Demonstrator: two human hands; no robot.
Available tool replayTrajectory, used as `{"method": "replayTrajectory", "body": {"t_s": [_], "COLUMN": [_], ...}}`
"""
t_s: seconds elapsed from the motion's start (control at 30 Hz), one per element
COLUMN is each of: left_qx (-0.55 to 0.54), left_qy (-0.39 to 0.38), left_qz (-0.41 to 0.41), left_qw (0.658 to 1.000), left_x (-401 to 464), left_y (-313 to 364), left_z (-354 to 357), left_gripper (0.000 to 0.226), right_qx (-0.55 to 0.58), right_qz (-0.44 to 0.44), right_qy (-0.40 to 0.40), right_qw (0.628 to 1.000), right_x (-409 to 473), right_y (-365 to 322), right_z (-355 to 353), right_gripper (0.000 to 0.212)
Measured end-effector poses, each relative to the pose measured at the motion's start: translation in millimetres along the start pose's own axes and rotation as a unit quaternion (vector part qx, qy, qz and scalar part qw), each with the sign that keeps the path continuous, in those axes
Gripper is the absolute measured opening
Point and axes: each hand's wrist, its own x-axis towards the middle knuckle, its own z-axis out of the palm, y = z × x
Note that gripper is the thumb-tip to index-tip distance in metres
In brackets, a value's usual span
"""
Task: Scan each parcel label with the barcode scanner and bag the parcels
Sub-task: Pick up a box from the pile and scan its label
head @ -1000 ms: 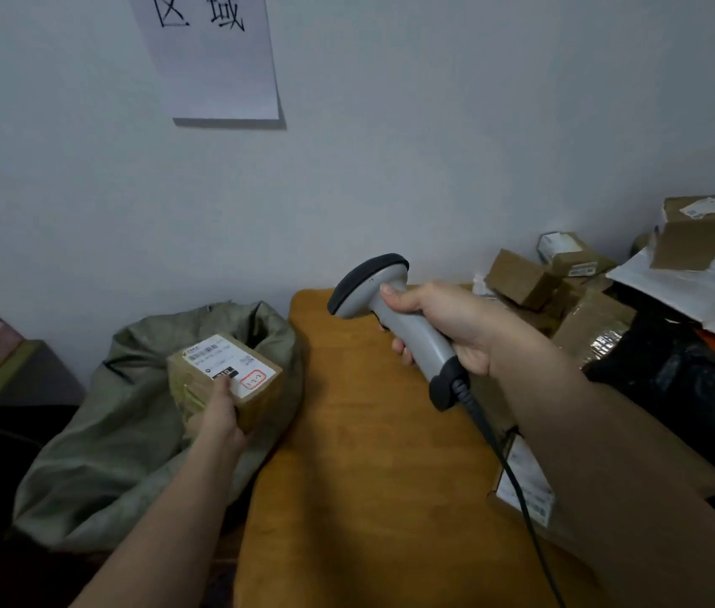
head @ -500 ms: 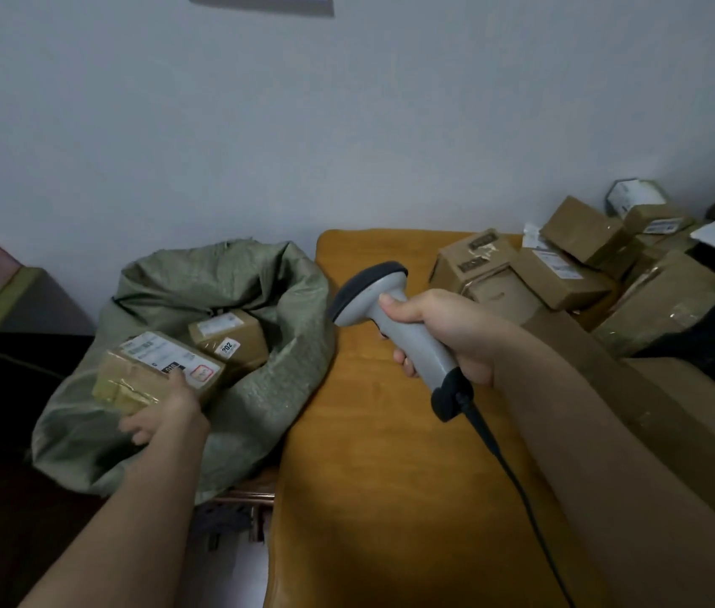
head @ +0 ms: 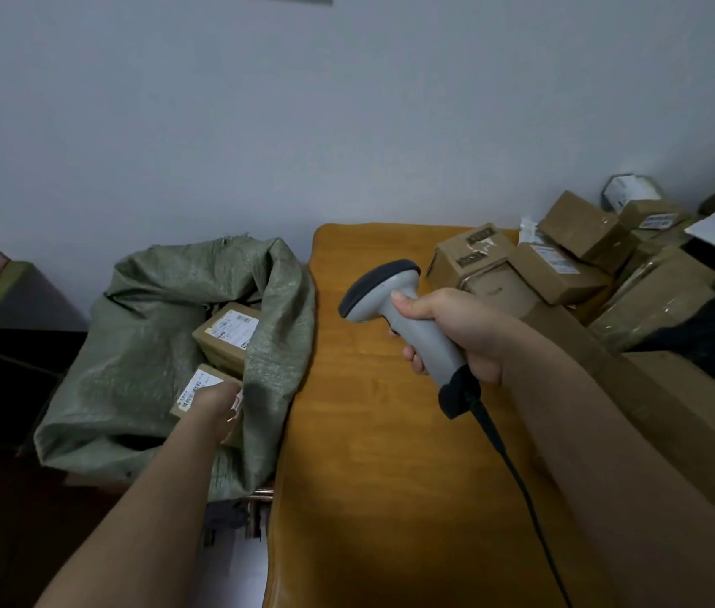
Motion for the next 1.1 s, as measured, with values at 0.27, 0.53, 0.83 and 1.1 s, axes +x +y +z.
{"method": "replayTrajectory", "body": {"t_s": [0.27,0.53,0.83,1.1], "left_qx": [0.145,0.263,0.455,0.443], "left_qy": [-0.042,-0.152,-0.365,-0.379], "left_qz": [0.128,0.259,0.321,0.133], "left_qw": [0.980,0.917,0.746,0.802], "left_x": [-43,-147,-253,-295], "left_y": [17,16,-52,-95], "left_z": [56,192,322,395], "left_gripper": [0.026,0.009,0.046,0.074], "right_qx": [0.037,0.088,0.177,0.219], "right_qz": [-0.023,-0.035,-0.040,0.008], "right_qy": [0.032,0.116,0.221,0.338], "right_qw": [0.999,0.989,0.958,0.915], "right_x": [-22,-75,-134,-122], "right_y": [7,33,88,167], "right_z": [-32,-113,-230,-308], "right_gripper": [0.045,0.043,0.045,0.055]}}
